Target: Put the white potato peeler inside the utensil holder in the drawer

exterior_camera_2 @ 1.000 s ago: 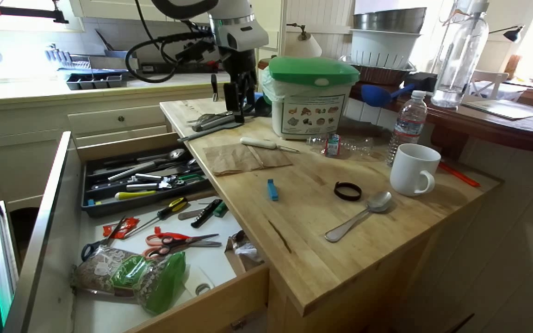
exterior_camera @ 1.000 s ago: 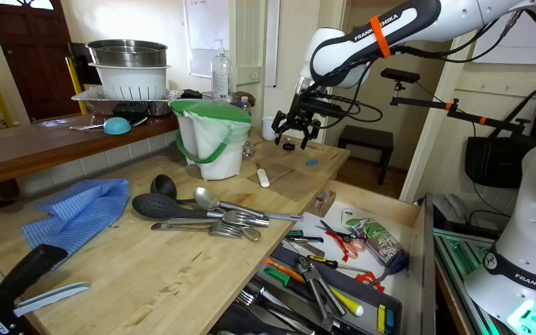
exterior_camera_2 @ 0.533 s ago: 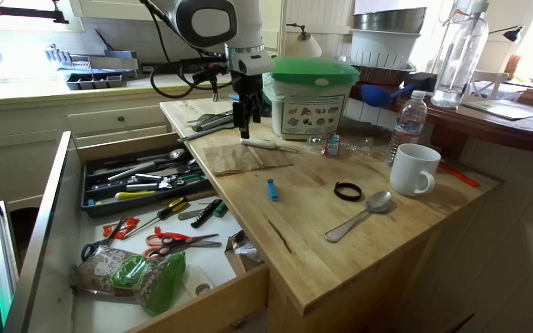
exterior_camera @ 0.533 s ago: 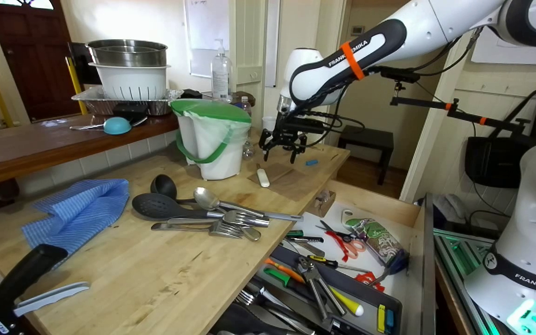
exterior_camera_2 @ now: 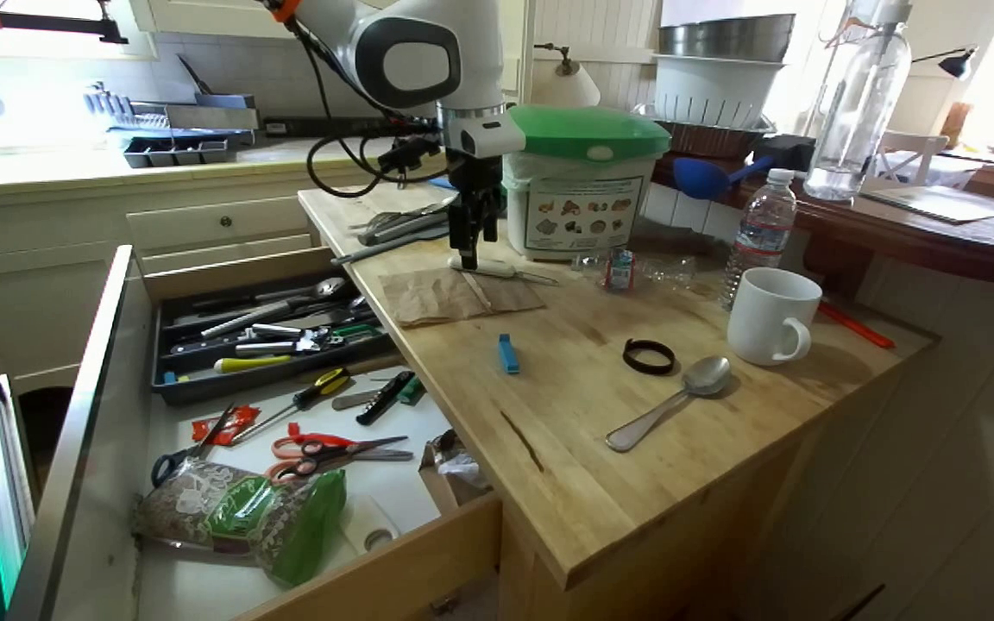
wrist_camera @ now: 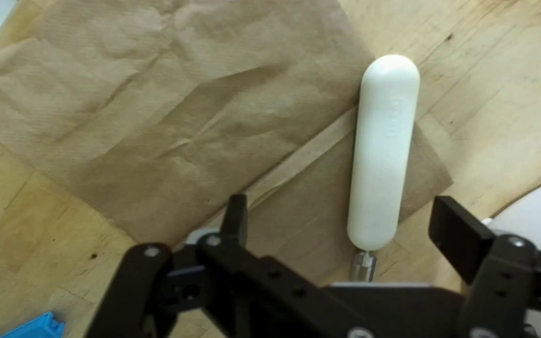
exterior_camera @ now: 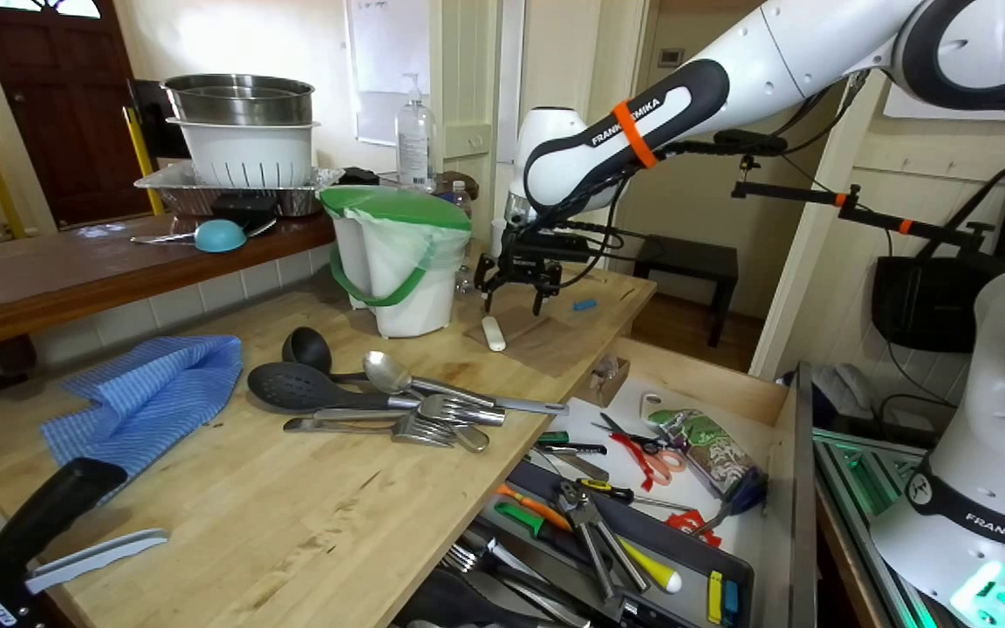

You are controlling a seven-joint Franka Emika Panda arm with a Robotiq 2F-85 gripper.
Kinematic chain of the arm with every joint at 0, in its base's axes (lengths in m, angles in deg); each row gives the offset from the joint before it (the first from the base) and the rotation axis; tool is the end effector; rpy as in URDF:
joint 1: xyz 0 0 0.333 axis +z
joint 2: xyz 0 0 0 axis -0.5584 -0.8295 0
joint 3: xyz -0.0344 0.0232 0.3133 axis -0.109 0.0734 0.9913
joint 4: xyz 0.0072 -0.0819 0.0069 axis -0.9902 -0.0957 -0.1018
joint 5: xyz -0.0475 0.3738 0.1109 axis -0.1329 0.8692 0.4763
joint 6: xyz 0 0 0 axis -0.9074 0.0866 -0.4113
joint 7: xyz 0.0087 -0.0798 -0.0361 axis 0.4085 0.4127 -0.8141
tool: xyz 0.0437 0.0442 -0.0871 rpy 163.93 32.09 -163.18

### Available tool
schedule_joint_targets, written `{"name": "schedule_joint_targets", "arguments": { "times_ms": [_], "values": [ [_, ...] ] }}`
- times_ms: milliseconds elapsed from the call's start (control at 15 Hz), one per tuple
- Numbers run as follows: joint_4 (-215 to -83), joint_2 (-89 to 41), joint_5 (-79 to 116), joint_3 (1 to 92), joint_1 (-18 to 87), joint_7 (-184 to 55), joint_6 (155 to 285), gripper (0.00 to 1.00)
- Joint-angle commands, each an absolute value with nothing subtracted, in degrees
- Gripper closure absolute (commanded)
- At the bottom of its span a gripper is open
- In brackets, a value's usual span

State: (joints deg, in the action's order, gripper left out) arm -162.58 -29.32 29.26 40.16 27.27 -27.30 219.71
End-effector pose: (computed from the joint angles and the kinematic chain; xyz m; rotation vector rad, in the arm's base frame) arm 0.6218 -0.1826 0.3339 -2.6168 1.6098 -0.1772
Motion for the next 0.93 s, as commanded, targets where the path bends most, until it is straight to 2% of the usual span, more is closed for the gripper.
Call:
{"name": "schedule_joint_targets", "arguments": {
  "times_ms": [0,67,200,267,333,467,800,867],
  "values": [
    [-158.14,-32.83,29.26,39.72,27.52,-26.23,217.12,0.07],
    [-157.31,-33.59,29.41,39.75,27.39,-26.45,216.9,0.16],
    [-155.67,-34.92,29.34,39.64,27.33,-26.45,216.21,0.16],
    [-154.88,-35.47,29.39,39.62,27.3,-26.44,215.67,0.22],
    [-154.19,-35.97,29.32,39.55,27.32,-26.38,215.16,0.21],
    [-152.89,-36.81,29.26,39.5,27.31,-26.44,214.35,0.25],
    [-150.02,-38.36,29.12,39.42,27.27,-26.44,211.95,0.28],
    [-149.48,-38.61,29.04,39.36,27.28,-26.33,211.45,0.36]
  ]
}}
